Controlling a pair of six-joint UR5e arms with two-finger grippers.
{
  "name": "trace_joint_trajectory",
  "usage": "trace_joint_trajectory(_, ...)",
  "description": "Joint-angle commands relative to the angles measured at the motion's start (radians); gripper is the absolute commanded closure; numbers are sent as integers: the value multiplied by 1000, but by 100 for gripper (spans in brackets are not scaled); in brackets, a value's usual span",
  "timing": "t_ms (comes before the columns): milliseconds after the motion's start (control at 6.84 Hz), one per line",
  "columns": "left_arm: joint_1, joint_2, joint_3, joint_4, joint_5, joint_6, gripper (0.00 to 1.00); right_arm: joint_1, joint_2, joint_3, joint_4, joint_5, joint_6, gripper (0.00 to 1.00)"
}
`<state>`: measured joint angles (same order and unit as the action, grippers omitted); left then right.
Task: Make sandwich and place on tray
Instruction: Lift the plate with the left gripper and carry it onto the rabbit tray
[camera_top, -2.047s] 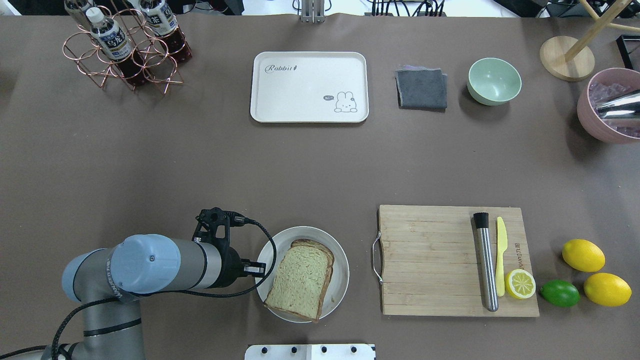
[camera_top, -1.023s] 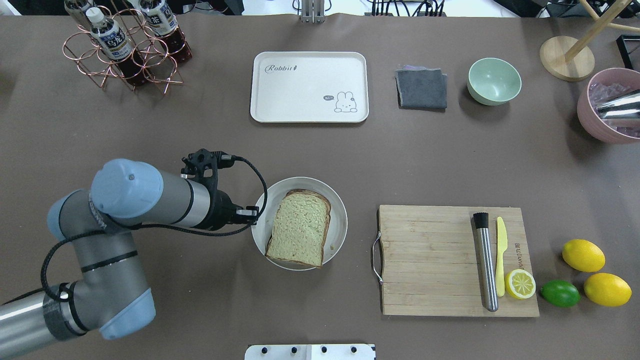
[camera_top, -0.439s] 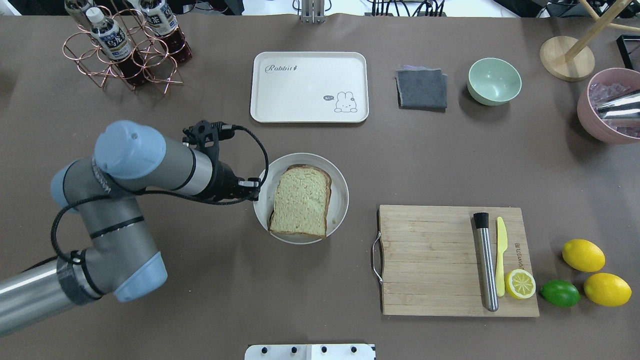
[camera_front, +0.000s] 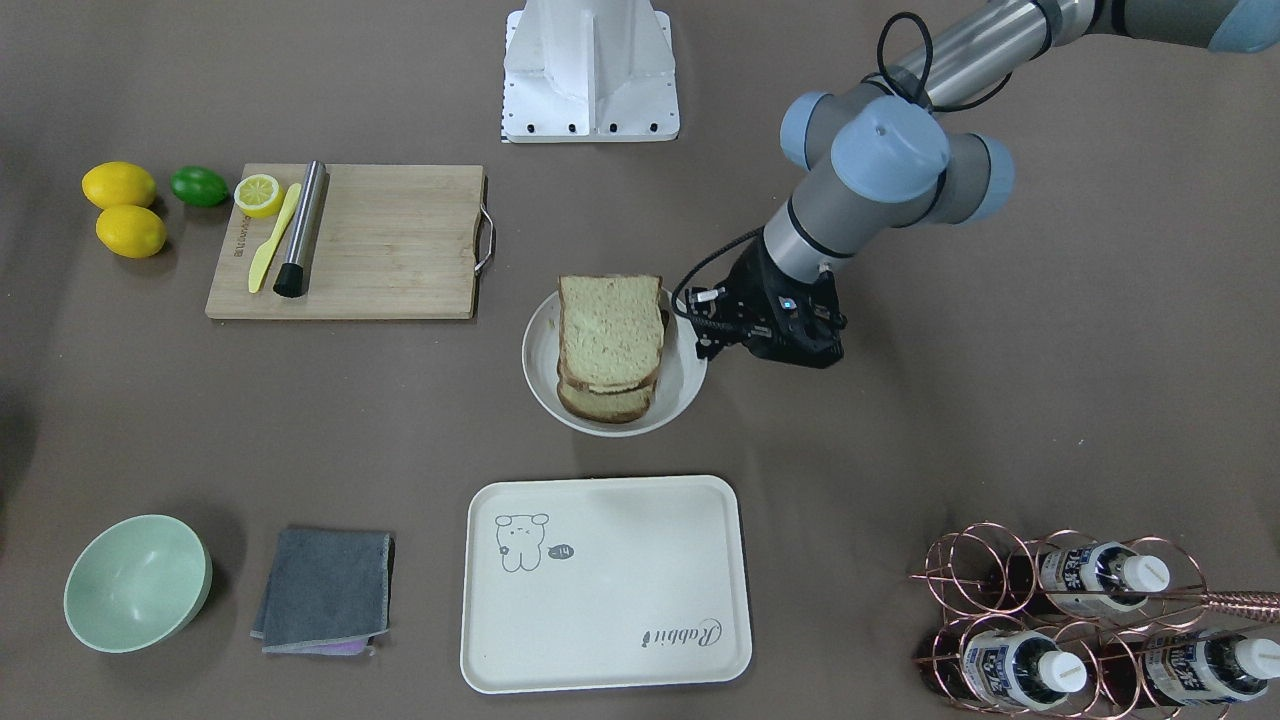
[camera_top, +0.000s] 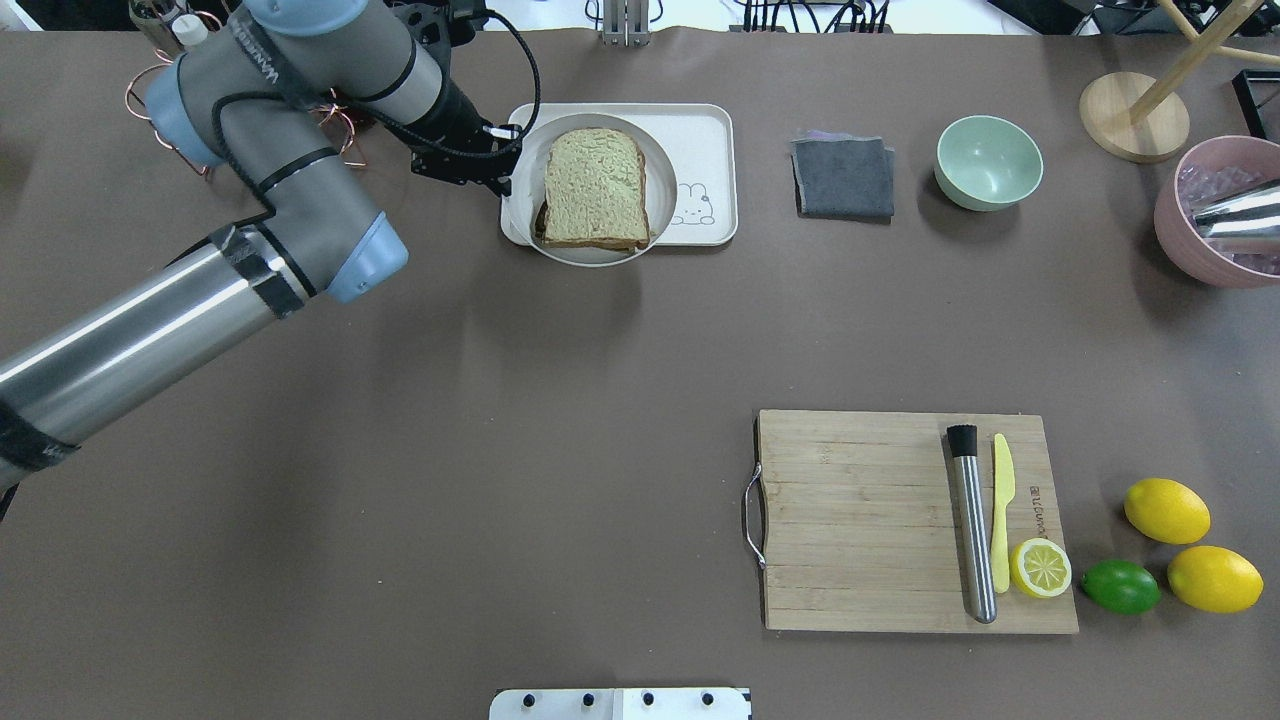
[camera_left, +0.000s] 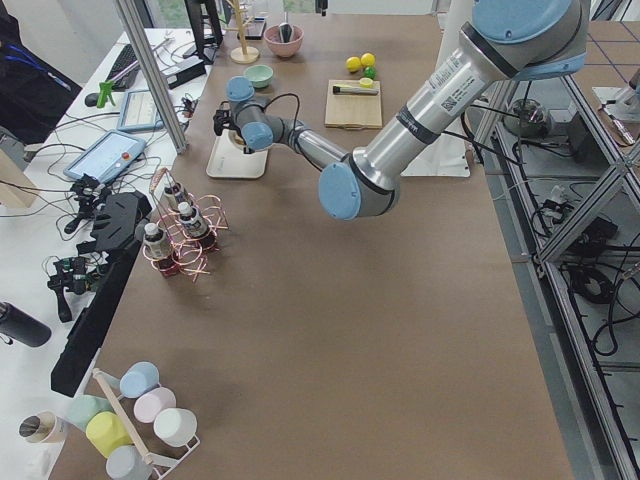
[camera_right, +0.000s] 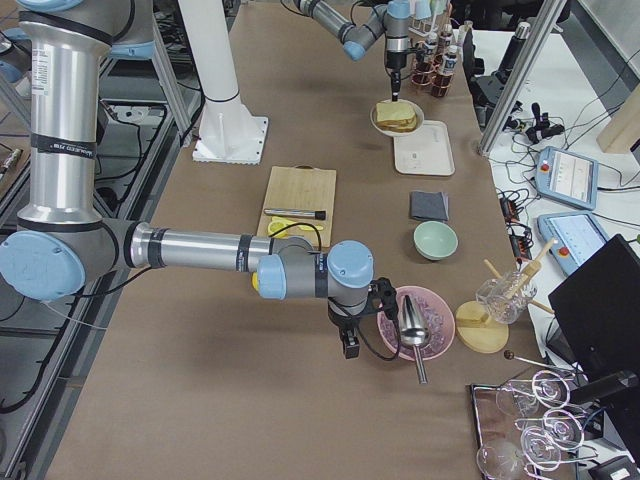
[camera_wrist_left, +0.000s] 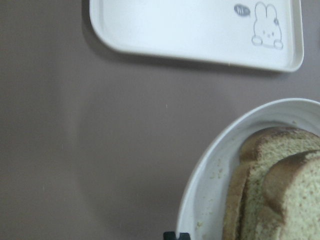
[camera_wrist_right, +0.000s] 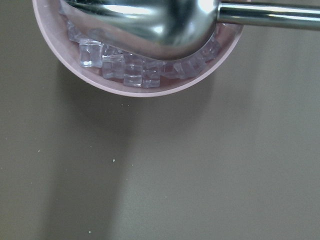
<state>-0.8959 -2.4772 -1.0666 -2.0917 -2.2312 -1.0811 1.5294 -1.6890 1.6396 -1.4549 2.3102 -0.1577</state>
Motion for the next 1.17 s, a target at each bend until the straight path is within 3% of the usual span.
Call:
trace_joint_trajectory(0,-20,-121,225,-40,2,47,100,0,-1,-7,-1,-2,0,0)
trace_joint_trajectory(146,-18,-179,338,-94,10,49,100,0,-3,-18,1,0,-2,0)
trace_joint_trajectory(585,18,-210,393,-125,88,40,100,0,0,-37,1,0,-2,0)
trace_joint_trajectory(731,18,-213,392,-125,94,40,43,0,-3,-41,1,0,-2,0)
trace_joint_trajectory(877,18,-212,381,-126,103,41,2,0,-7,-46,1,-2,0,0)
trace_joint_trajectory(1023,14,-203,341,-123,104,41,1,0,-9,-49,1,-2,-2,0)
